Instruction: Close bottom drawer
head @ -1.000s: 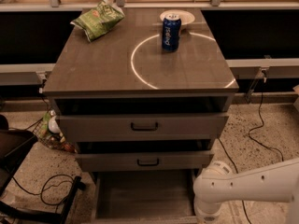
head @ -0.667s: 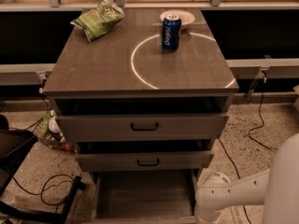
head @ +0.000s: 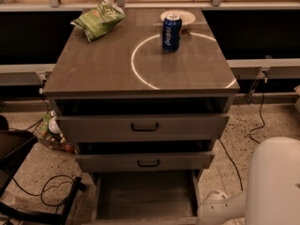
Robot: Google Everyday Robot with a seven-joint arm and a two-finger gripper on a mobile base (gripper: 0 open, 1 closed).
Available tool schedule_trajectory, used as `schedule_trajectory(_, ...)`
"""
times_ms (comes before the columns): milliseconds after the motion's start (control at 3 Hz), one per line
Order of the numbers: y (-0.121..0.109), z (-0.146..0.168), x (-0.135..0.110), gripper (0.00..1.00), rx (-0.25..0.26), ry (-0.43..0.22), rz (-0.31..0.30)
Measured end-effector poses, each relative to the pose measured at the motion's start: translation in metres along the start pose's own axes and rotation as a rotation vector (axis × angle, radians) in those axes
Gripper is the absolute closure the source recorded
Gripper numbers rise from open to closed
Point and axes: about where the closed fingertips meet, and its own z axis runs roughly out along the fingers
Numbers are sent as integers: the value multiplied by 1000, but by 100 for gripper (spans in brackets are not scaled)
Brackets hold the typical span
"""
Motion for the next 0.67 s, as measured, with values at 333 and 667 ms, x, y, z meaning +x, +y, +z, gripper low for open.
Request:
schedule_trajectory(333, 6, 29, -6, 100, -6, -17, -17)
schedule_trajectory(667, 3, 44, -20, 100, 15, -15, -39)
